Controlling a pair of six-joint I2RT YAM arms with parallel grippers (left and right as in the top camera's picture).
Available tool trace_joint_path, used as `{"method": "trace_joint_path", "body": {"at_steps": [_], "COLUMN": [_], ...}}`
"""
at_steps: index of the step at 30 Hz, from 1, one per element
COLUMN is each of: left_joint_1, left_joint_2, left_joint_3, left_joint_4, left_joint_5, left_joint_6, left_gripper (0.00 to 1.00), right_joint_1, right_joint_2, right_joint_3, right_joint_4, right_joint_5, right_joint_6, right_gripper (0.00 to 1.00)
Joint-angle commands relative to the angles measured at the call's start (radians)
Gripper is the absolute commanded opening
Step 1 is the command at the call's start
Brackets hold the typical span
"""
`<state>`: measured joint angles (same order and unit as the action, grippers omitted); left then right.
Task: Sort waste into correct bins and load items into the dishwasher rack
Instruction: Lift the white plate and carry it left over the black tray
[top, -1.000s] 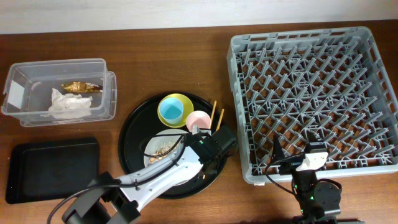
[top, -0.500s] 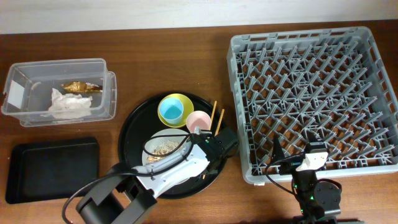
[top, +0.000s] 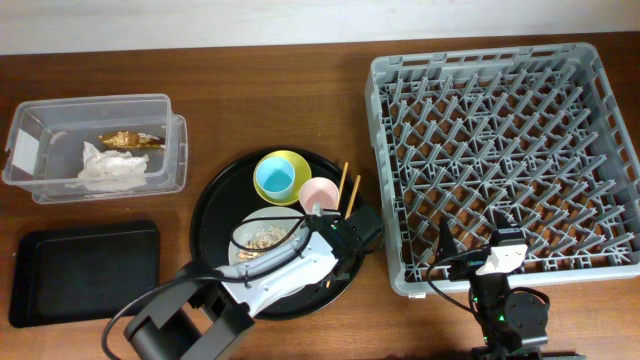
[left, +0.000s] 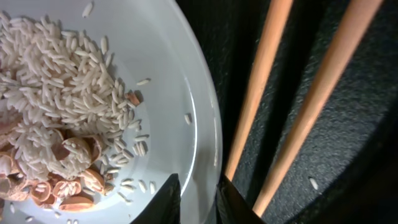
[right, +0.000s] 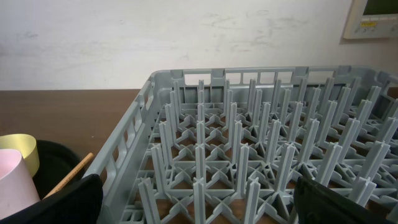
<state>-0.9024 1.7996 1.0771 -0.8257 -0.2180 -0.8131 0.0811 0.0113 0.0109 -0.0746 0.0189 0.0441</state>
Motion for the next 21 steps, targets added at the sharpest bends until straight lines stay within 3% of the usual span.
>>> {"method": "trace_joint_path", "body": {"at_steps": [1,6,10,21], "left_joint_1": [0.0,0.0,0.0,0.008], "left_joint_2": [0.026,0.026,0.025,0.023], "left_joint_3": [-0.003,-0.003,-0.002,0.158], "left_joint_4": [-0.005,-0.005,-0.012,-0.275], "left_joint_5": [-0.015,-0.015,-0.015,-0.05], "left_joint_6": [-0.009,-0.008,-0.009,-0.009], "left_gripper": [0.23,0.22,0.01,0.01], "right_joint_1": [-0.005,-0.005,-0.005,-0.005], "right_joint_2": [-0.006,-0.006,-0.006,-0.006], "right_joint_3": [-0.005,-0.005,-0.005,-0.005], "right_joint_4": [-0.005,-0.005,-0.005,-0.005], "right_joint_5": [0.013,0.013,0.013,0.013], "right_joint_6": [-0.007,-0.007,-0.007,-0.007], "right_gripper": [0.98,0.98,0.98,0.98]}}
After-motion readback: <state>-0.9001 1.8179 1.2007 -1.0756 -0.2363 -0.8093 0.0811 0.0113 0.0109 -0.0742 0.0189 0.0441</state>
